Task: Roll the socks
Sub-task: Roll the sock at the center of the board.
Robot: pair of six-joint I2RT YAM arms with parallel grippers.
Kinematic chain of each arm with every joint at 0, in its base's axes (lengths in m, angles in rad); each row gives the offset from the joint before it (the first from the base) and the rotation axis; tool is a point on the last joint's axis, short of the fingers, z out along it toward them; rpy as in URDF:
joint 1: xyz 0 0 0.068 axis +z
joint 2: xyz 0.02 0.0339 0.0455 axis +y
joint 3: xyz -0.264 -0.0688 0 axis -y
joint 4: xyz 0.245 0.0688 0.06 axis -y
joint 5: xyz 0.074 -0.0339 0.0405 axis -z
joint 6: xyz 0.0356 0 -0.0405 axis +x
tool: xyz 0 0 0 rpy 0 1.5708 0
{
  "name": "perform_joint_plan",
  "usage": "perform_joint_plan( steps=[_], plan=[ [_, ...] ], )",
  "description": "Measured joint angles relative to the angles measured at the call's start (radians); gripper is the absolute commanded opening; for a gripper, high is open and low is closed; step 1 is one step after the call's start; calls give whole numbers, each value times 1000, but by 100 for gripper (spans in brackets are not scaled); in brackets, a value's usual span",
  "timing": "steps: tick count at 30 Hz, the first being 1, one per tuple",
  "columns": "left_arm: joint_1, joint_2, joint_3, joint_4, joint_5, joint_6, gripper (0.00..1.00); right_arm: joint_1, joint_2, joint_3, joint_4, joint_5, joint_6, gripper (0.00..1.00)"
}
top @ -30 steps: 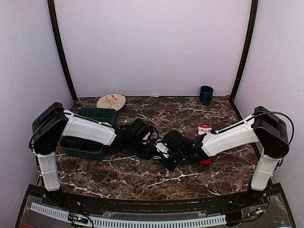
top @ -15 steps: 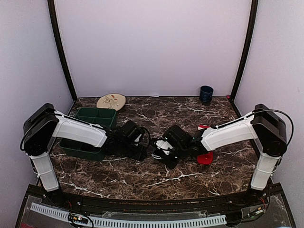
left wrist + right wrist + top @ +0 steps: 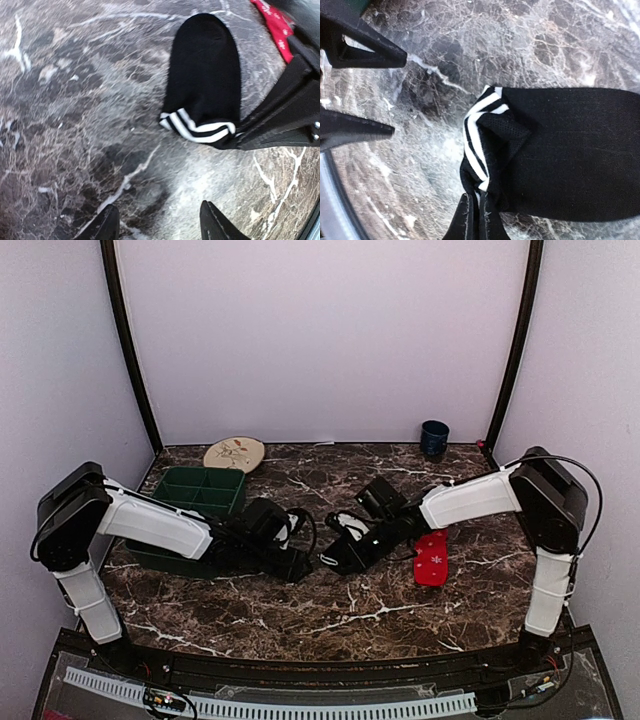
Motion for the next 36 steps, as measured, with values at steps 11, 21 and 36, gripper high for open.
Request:
perform_joint_plan(
  steps=[11,21,36],
  plan=[
    [0,-4,17,47,27,98,59,-67,64,37,0,-273,145,0],
    [0,-4,24,71,49,116,59,-74,65,-21,74,-429,283,0],
    [-2,-4,24,82,113,139,58,-75,64,-118,190,-484,428,0]
  ],
)
